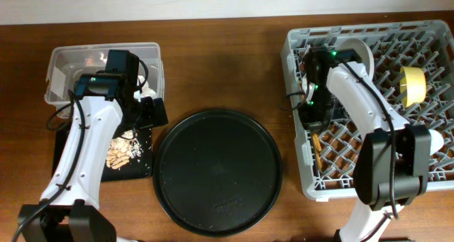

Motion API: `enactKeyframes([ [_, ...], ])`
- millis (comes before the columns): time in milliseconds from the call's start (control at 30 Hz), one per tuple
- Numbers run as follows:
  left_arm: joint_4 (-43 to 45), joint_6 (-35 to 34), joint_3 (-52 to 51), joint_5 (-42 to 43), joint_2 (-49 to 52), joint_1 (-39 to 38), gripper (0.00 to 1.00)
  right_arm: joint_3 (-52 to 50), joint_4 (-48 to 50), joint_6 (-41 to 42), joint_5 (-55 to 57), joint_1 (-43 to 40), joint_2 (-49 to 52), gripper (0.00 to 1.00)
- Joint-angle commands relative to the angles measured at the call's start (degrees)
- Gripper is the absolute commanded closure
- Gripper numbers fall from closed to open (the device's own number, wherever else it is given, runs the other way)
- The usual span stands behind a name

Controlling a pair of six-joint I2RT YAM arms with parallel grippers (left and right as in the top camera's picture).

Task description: Sort waste into correct bins and load items into the dishwasher rack

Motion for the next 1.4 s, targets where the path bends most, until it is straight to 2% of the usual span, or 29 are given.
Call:
enactKeyframes([
  [0, -0.1, -0.4, 0.2, 0.2, -1.0, 0.0, 0.01, -0.5, 0.0, -0.4, -0.5, 0.2, -0.8, 0.77],
  [200, -0.5, -0.4, 0.2, 0.2, -1.0, 0.0, 0.01, -0.3, 0.3, 0.6, -0.5, 0.1, -7.8, 0.69],
  [233, -0.5, -0.4, 0.2, 0.2, -1.0, 0.0, 0.01, -0.3, 1.8, 1.0, -0.5, -0.5, -11.3, 0.64],
  [267, -0.5, -0.4, 0.2, 0.2, -1.0, 0.0, 0.01, -0.3, 3.8, 1.4, -0.8, -1.4, -14.0, 0.55],
  [300, 0.2, -0.3, 0.2, 0.2, -1.0, 0.0, 0.01, -0.3, 6.6, 1.3, -2.4, -2.5, -16.2, 0.37],
  [333, 1.5, -0.3, 0.2, 0.2, -1.0, 0.0, 0.01, -0.3, 8.8, 0.1, -5.3, -3.5, -17.4, 0.27],
  [400, 3.3, 1.4, 0.2, 0.2, -1.0, 0.0, 0.01, -0.3, 9.4, -3.7, -12.7, -5.2, -17.8, 0.25],
  [467, 0.2, 2.3, 0.2, 0.2, -1.0, 0.0, 0.01, -0.3, 6.1, -3.6, -13.2, -6.2, -18.1, 0.24],
  [600, -7.5, 2.7, -0.2, 0.2, -1.4, 0.0, 0.01, -0.6, 3.5, -3.6, -12.7, -6.2, -22.7, 0.1],
  [700, -5.0, 2.7, -4.8, 0.2, -6.7, 0.0, 0.01, -5.9, 8.0, -3.5, -11.1, -6.2, -31.7, 0.0],
  [867, 7.9, 2.7, -20.7, 0.0, -28.5, 0.0, 0.01, -24.9, 19.1, -2.2, -7.7, -6.2, -54.2, 0.02],
  [1000, 13.8, 2.7, -30.4, 0.1, -49.5, 0.0, 0.01, -32.2, 19.5, -1.4, -7.8, -6.2, -69.8, 0.01],
  [1133, 14.5, 2.7, -30.4, 0.2, -55.3, 0.0, 0.01, -32.2, 18.1, -1.4, -7.8, -6.2, -72.3, 0.02],
  [1367, 14.5, 2.7, -30.4, 0.2, -55.4, 0.0, 0.01, -32.2, 18.0, -1.4, -7.8, -6.2, -72.0, 0.02],
])
